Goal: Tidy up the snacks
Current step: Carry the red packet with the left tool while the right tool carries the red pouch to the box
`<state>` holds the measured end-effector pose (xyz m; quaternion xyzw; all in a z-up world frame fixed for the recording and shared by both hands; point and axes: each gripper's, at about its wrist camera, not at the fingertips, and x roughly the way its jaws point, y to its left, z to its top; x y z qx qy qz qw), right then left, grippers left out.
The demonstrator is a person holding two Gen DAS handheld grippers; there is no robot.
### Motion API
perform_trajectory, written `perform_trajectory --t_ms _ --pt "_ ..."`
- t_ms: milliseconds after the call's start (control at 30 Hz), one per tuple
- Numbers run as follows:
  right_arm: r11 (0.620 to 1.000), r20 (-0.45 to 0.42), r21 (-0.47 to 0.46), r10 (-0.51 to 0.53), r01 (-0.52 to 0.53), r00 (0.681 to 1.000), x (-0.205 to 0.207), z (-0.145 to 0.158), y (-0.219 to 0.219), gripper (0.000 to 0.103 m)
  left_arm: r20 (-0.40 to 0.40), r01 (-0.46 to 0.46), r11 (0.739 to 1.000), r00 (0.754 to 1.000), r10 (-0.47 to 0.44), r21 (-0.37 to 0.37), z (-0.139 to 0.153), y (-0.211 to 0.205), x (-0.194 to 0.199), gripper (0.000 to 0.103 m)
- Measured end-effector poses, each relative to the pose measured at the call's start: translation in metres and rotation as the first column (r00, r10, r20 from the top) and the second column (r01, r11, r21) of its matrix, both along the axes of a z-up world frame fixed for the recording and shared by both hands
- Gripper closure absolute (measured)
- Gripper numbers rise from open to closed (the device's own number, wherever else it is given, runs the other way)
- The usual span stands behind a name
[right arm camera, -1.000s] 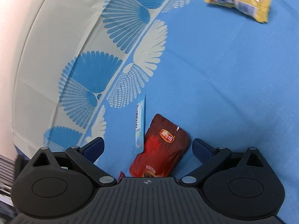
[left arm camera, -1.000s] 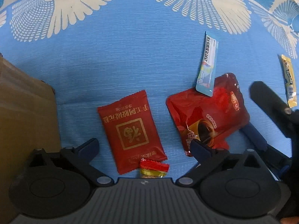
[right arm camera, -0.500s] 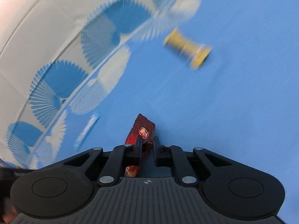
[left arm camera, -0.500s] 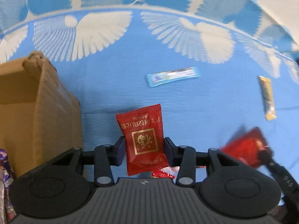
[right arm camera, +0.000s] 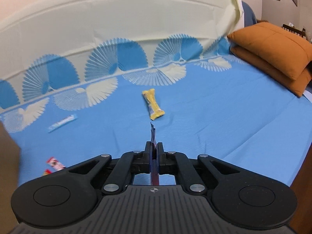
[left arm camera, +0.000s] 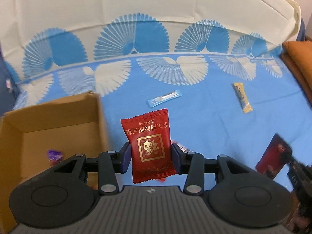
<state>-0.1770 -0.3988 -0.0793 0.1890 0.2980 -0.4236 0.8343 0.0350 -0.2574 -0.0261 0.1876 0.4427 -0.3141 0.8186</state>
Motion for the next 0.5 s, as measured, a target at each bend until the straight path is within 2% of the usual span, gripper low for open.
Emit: perform_trajectory --t_ms 267,500 --pt "0.987 0.02 -0.076 0.145 -0.143 0.989 -0.013 0.054 0.079 0.099 0.032 -0.014 1.0 0.999 0.014 -0.025 0.041 0.085 -0.037 0.055" --pt "0.956 0.078 -0.115 0.281 -0.271 0.957 -0.017 0.1 0.152 0.099 0.07 -0.045 0.997 0.996 0.049 -0.069 0.07 0.174 -0.067 0.055"
